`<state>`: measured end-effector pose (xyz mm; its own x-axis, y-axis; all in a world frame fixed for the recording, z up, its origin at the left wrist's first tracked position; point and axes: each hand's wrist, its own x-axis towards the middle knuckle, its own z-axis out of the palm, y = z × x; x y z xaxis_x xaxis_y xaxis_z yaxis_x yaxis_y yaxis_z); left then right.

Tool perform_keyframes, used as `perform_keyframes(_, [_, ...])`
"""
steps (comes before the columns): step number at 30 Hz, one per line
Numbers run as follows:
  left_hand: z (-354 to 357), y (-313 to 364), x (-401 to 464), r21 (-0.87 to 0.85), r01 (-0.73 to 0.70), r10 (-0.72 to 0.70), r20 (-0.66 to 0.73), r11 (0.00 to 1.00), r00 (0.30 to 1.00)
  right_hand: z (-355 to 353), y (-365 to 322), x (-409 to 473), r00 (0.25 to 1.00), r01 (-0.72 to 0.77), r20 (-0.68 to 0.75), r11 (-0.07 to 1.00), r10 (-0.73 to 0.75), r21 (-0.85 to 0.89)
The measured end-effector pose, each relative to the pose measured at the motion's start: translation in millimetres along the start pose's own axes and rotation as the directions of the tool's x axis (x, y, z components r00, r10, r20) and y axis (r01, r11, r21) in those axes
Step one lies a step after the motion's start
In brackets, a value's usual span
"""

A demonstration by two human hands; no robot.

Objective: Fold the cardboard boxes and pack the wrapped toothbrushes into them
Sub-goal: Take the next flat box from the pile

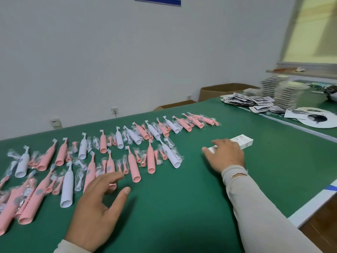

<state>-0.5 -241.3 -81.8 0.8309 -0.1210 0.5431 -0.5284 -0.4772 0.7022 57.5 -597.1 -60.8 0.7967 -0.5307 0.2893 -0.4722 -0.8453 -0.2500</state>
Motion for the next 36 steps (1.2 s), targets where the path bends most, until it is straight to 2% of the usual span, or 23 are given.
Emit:
perform_keyframes(2, [-0.5,0.6,0.0,0.002,0.003,-0.003,0.001,1.000,1.000,6.2,4.1,2.4,0.997,0.013,0.081,0.999,-0.010,-0.040])
perform_keyframes(7, [0.2,-0.4,-0.4,0.011,-0.004,0.004,-0.008,1.000,1.000,6.0,31.7,21.7,0.990,-0.141,0.009,0.981,0.141,0.130])
perform_keyframes(10, [0.7,-1.7,0.1,0.026,-0.019,0.019,-0.011,0.999,1.000,8.0,39.0,29.1,0.987,-0.149,-0.034,0.973,0.157,0.174])
perform_keyframes(14, [2.0,-7.6,3.4,0.072,-0.041,0.041,0.001,0.997,0.999,2.7,5.9,6.1,0.987,0.016,-0.161,0.972,0.022,0.234])
perform_keyframes(17, [2.4,-10.6,6.4,0.064,-0.048,0.048,-0.002,0.997,0.999,-1.7,-39.8,-31.7,0.962,0.256,-0.179,0.915,-0.208,0.313])
perform_keyframes(20, [-0.4,-11.5,8.0,0.105,-0.053,0.059,-0.059,0.993,0.996,-3.9,-90.3,-74.2,0.861,0.509,-0.234,0.768,-0.452,0.388])
perform_keyframes(22, [-4.6,-11.9,6.9,0.151,-0.023,0.047,-0.157,0.988,0.987,-3.8,-127.4,-97.7,0.785,0.613,-0.245,0.656,-0.569,0.440])
perform_keyframes(24, [-11.0,-12.9,2.5,0.139,0.036,0.004,-0.277,0.990,0.961,-2.3,-164.2,-118.3,0.761,0.610,-0.231,0.548,-0.606,0.572])
perform_keyframes(27, [-23.6,-16.0,-10.3,0.117,0.153,-0.098,-0.378,0.981,0.921,5.5,-197.8,-145.1,0.814,0.420,-0.136,0.411,-0.564,0.809])
perform_keyframes(29, [-36.2,-18.2,-20.6,0.148,0.224,-0.148,-0.406,0.963,0.902,16.1,-201.7,-159.7,0.784,0.444,-0.143,0.384,-0.604,0.810])
perform_keyframes(32, [-71.1,-20.9,-27.0,0.277,0.272,-0.127,-0.447,0.922,0.886,26.0,-196.6,-165.9,0.679,0.564,-0.162,0.368,-0.716,0.739])
perform_keyframes(34, [-109.2,-23.5,-23.2,0.415,0.319,-0.086,-0.489,0.852,0.868,26.7,-194.1,-161.8,0.679,0.563,-0.153,0.376,-0.718,0.736])
perform_keyframes(36, [-156.7,-25.3,-15.8,0.548,0.410,-0.062,-0.544,0.729,0.837,26.6,-193.6,-158.2,0.708,0.519,-0.139,0.378,-0.693,0.767])
